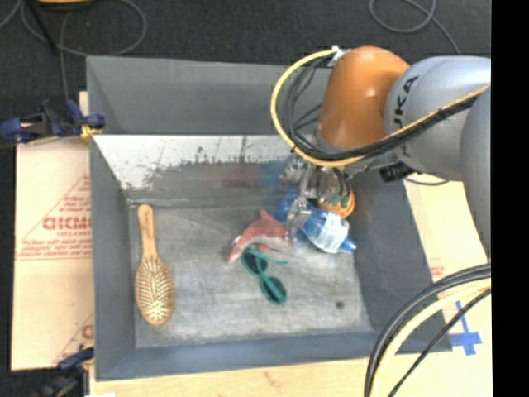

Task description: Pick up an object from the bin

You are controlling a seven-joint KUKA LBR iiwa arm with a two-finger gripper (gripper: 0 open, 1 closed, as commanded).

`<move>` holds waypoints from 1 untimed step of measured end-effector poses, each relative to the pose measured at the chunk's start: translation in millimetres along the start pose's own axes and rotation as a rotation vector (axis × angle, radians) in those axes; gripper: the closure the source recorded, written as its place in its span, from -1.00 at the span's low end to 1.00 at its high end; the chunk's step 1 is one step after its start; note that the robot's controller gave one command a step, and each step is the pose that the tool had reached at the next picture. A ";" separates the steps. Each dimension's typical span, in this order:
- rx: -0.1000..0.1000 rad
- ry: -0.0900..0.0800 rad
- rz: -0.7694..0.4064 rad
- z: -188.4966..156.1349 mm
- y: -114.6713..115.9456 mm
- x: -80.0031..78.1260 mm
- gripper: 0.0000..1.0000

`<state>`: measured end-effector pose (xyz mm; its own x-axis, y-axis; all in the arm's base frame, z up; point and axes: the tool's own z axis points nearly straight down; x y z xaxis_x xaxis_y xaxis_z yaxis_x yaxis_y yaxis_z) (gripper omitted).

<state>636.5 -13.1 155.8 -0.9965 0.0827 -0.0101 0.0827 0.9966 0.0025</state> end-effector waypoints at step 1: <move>0.001 0.007 0.006 12.9 2.0 -3.8 -1.00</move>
Offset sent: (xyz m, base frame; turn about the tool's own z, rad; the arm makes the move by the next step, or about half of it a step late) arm 0.0167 0.0064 -0.0852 -0.1343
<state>640.6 -11.4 142.9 -0.9961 0.0883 -0.0031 0.0883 0.9961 0.0016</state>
